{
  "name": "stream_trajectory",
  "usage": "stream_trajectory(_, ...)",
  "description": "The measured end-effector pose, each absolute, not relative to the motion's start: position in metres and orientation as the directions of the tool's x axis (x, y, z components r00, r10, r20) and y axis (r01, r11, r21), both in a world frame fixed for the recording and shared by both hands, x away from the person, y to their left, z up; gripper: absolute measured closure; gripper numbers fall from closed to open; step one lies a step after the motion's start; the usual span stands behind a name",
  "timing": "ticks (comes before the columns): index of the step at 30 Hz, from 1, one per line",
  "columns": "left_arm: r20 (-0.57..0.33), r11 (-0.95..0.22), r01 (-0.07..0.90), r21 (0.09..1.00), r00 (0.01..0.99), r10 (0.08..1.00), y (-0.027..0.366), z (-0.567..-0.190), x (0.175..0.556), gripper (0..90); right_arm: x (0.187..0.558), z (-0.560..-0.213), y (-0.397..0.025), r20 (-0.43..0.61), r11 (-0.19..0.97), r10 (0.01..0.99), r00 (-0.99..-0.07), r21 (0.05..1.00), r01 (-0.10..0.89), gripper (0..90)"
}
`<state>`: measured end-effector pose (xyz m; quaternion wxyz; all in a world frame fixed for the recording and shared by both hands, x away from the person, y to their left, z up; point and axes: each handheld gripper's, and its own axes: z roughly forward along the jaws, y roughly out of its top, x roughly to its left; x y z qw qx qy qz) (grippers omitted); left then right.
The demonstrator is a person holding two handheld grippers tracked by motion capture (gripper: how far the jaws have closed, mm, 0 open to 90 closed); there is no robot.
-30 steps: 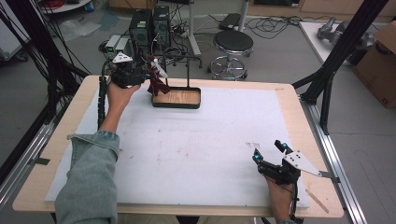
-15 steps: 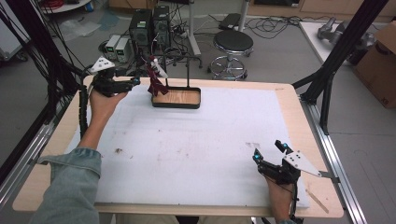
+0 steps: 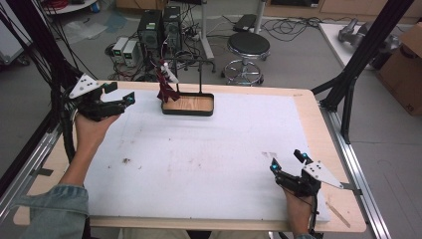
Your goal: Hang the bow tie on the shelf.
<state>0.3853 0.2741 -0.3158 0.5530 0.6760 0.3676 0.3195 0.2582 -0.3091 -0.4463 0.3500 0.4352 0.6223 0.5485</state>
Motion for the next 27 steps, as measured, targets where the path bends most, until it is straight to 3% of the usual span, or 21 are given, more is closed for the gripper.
stream_trajectory(27,0.028,-0.094,0.128,0.987,0.443,0.896,0.307,-0.366,0.296,22.6,0.259,-0.446,-0.310,0.049,0.011,0.929,-0.366,0.987,0.161,11.5)
